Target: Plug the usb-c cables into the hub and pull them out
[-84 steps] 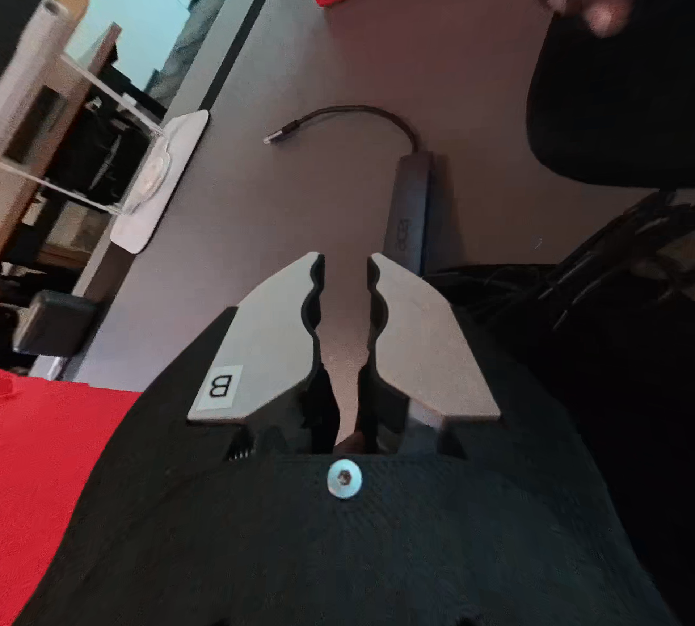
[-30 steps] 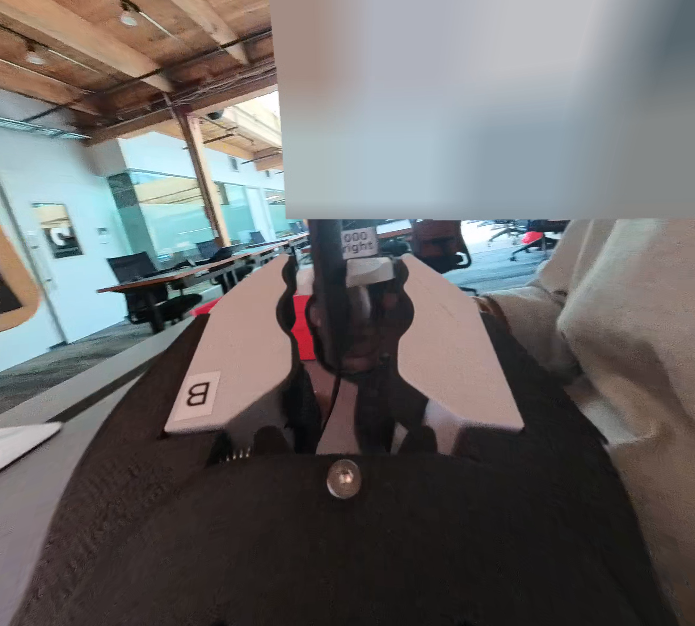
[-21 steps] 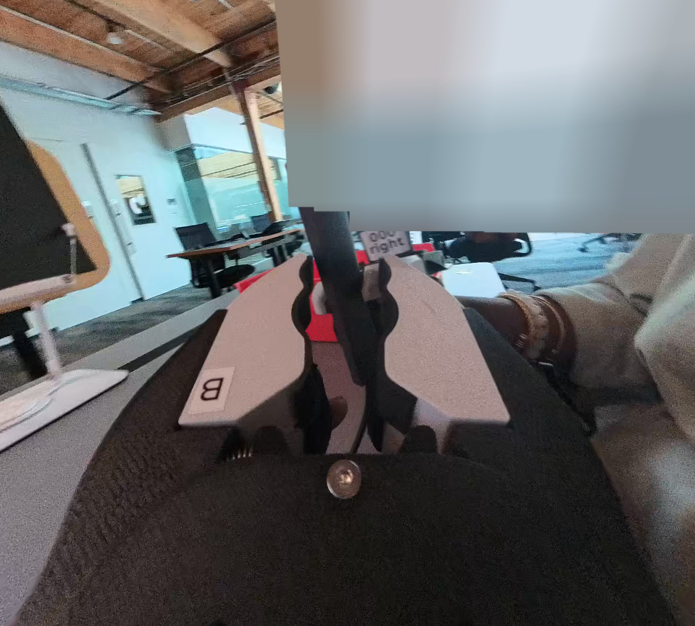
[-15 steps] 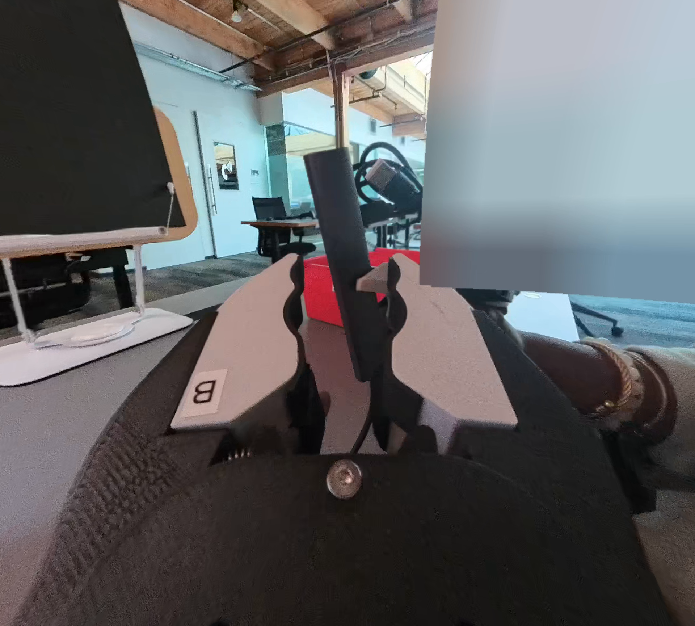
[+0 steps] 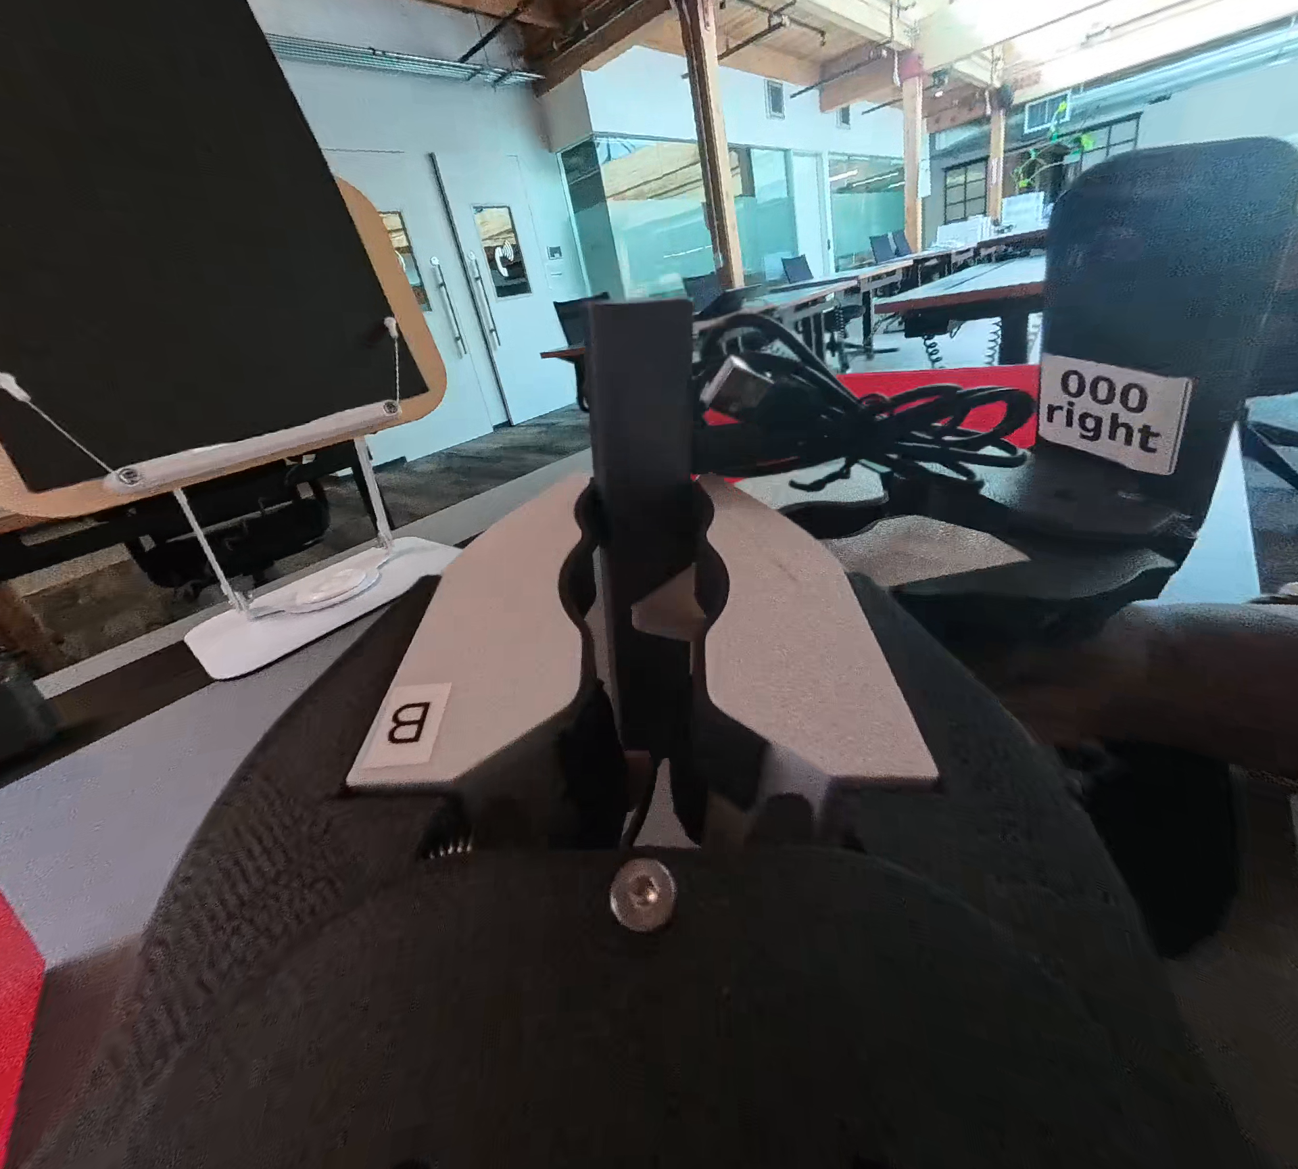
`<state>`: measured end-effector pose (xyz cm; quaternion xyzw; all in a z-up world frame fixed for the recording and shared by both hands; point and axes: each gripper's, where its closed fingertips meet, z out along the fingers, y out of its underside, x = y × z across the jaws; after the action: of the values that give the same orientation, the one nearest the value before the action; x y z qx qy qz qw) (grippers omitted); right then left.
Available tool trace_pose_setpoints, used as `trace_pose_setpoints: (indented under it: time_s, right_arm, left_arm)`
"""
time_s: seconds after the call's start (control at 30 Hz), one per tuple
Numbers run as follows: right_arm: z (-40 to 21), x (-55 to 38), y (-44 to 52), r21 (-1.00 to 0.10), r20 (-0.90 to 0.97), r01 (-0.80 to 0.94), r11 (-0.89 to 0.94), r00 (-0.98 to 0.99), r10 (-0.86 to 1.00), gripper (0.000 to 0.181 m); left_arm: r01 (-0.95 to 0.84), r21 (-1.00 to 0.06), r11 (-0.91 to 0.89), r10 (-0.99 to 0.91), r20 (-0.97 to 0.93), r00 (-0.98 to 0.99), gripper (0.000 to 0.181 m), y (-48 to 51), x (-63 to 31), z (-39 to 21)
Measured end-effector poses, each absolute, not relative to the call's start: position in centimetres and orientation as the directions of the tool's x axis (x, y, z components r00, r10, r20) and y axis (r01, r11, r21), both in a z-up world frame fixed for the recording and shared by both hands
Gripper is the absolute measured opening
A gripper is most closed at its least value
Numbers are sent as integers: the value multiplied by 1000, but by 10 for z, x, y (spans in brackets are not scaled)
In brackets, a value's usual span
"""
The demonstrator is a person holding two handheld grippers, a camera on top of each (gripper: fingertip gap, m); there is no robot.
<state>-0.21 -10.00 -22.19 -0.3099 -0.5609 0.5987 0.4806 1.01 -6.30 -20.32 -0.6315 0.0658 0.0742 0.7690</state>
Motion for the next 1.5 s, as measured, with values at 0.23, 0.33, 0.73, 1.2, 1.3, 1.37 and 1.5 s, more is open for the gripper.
trace_pose_setpoints:
  time_s: [0.23,0.33,0.73,1.2,1.3,1.37,1.5]
  right_arm:
    - [-215,21,-85,-962,33,-265,-66,-351,936,31]
    - [-189,51,-61,-901,46,-431,-61,-234,971,27]
    - [-218,19,-99,-867,498,-98,489,-132,857,7]
    - [-278,13,-72,-743,534,337,578,-220,816,2]
    - [-276,15,-76,-768,517,309,561,-218,828,1]
    - [-279,18,-73,-752,540,314,580,-212,815,1]
    - [-285,28,-70,-750,514,336,571,-249,821,0]
  left_arm:
    - [-164,-979,119,90,-154,984,22,-77,-22,-210]
    - [-157,-984,83,113,-148,983,21,-77,-31,-218]
    - [-312,-948,-56,51,-315,948,21,-64,-15,-238]
    - [-456,-866,-205,-37,-459,888,21,-54,-4,-265]
    - [-317,-931,-181,-114,-300,947,22,-56,-1,-266]
    - [-303,-933,-195,-128,-282,951,22,-54,1,-269]
    - [-288,-934,-211,-165,-256,952,22,-49,10,-274]
